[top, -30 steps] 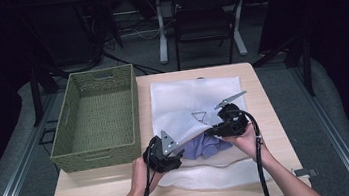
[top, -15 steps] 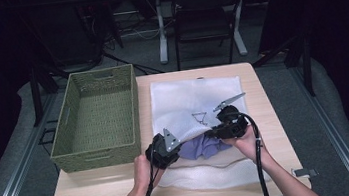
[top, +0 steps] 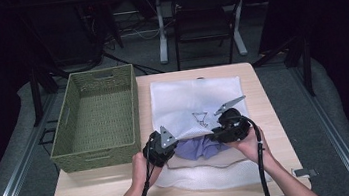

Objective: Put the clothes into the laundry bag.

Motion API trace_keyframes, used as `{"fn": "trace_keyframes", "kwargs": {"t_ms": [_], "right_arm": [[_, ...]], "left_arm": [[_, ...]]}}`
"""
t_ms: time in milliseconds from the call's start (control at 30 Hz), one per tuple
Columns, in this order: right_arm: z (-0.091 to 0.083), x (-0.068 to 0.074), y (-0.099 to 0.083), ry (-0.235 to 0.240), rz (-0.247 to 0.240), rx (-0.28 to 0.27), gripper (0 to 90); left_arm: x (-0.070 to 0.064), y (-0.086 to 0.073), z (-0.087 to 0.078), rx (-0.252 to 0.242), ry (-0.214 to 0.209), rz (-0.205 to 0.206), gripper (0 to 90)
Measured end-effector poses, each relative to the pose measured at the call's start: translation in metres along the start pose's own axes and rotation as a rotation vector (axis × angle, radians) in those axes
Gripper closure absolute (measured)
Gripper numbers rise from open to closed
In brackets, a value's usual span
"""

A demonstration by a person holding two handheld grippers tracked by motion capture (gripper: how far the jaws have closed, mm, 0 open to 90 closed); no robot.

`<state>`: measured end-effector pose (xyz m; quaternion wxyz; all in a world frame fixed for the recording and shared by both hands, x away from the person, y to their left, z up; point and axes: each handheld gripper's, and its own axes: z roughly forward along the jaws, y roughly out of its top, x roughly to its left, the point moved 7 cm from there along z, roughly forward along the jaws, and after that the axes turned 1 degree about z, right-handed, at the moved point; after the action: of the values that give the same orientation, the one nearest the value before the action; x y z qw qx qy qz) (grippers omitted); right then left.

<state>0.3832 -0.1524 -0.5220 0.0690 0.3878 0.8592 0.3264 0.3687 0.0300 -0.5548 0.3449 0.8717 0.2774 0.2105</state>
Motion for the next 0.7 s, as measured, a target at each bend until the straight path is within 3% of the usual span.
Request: {"fn": "trace_keyframes", "kwargs": {"t_ms": [167,367,700], "right_arm": [[-0.002,0.004,-0.007,-0.036,-0.040,0.037,69.1],[-0.003,0.009,-0.017,-0.036,-0.059,0.075,62.3],[0.005,0.011,-0.038,0.004,-0.076,0.122,76.1]], "left_arm": [[0.000,-0.002,-0.004,0.017,-0.017,0.014,86.6],[-0.001,-0.012,-0.006,0.066,-0.075,0.016,85.2],[-0.008,-0.024,-0.002,0.134,-0.152,0.052,84.8]]}}
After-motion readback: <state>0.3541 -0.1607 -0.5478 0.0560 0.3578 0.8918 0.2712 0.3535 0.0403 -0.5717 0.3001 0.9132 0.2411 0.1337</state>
